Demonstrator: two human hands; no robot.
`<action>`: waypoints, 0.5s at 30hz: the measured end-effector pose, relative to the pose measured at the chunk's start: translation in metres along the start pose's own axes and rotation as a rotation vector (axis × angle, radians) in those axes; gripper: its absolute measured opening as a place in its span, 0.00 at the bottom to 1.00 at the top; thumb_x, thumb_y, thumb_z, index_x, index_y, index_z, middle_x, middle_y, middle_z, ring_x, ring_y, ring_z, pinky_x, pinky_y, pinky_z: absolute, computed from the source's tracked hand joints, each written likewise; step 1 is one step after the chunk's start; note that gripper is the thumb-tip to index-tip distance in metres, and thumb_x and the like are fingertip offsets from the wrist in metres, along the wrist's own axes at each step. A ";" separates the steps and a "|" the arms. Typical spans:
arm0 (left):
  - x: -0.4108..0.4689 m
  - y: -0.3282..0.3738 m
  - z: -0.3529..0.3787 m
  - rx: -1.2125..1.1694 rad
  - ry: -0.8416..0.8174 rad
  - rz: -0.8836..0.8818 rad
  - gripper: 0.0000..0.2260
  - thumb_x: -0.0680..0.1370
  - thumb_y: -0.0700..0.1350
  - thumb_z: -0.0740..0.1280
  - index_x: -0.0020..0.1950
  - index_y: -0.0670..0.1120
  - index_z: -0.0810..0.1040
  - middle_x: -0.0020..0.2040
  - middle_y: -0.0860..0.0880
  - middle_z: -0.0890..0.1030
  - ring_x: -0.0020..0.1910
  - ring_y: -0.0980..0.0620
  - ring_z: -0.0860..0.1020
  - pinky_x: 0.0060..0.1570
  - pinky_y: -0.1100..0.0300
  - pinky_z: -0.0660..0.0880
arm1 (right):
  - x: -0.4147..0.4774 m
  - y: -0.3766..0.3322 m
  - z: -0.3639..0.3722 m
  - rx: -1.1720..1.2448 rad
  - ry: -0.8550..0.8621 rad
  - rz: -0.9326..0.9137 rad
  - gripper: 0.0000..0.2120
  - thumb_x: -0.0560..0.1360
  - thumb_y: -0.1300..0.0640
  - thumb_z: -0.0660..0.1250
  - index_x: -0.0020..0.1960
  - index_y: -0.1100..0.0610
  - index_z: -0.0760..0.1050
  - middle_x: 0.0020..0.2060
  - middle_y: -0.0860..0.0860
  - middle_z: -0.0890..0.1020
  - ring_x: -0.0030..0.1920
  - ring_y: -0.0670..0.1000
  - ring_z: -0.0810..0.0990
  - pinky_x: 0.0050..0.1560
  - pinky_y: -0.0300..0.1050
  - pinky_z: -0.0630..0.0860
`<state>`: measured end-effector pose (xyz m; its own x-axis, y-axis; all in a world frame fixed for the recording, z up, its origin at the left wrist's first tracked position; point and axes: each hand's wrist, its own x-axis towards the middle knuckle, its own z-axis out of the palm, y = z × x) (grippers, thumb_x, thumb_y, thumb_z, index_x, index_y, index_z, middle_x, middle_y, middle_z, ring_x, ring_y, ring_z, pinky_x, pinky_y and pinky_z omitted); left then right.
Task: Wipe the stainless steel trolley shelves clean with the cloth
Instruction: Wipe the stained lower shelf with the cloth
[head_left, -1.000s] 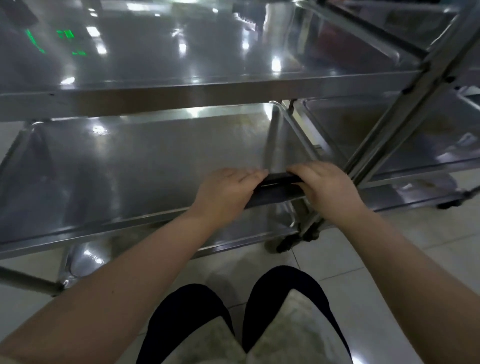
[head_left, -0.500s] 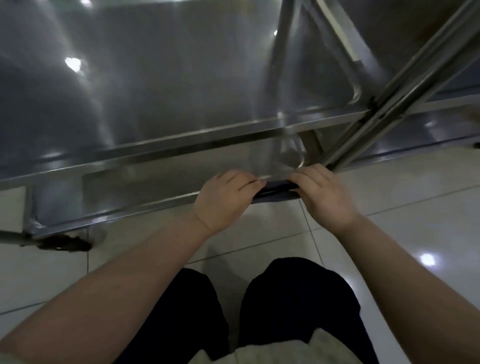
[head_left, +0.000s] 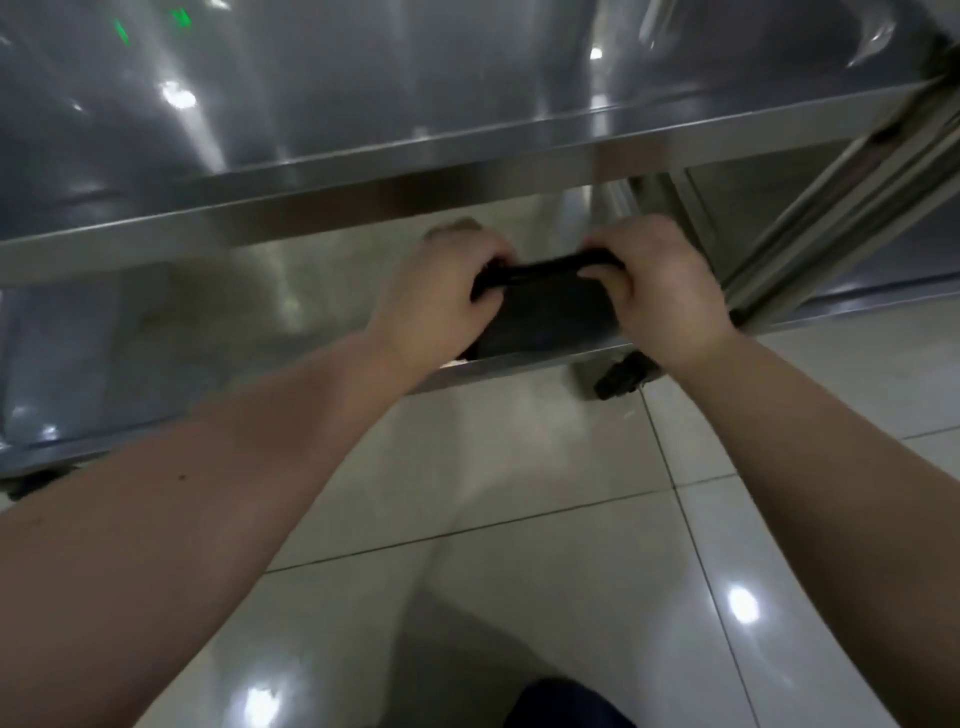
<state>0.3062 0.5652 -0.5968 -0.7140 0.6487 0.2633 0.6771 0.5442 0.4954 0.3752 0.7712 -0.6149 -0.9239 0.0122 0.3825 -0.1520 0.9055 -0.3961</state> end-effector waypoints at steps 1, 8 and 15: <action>0.012 0.000 0.001 0.017 0.057 -0.073 0.12 0.75 0.42 0.65 0.56 0.46 0.81 0.48 0.43 0.82 0.48 0.41 0.80 0.49 0.52 0.76 | 0.014 0.004 -0.001 0.005 0.032 0.009 0.13 0.78 0.57 0.61 0.55 0.61 0.81 0.48 0.60 0.82 0.51 0.62 0.78 0.52 0.50 0.73; 0.010 -0.045 0.082 0.129 0.044 -0.012 0.14 0.68 0.34 0.64 0.52 0.42 0.80 0.50 0.40 0.78 0.50 0.37 0.76 0.51 0.46 0.74 | 0.001 0.047 0.075 -0.178 -0.021 0.091 0.10 0.73 0.64 0.64 0.53 0.58 0.78 0.49 0.57 0.80 0.50 0.62 0.78 0.49 0.54 0.73; -0.044 -0.088 0.122 0.058 0.070 -0.088 0.15 0.79 0.48 0.61 0.62 0.45 0.78 0.58 0.46 0.78 0.58 0.45 0.75 0.60 0.53 0.70 | -0.059 0.051 0.127 0.018 0.021 0.226 0.16 0.75 0.49 0.61 0.54 0.56 0.81 0.55 0.50 0.82 0.57 0.54 0.77 0.59 0.53 0.68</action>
<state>0.3001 0.5536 -0.7534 -0.7806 0.5594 0.2789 0.6188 0.6287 0.4709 0.3773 0.7629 -0.7637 -0.9277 0.2226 0.2996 0.0514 0.8713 -0.4881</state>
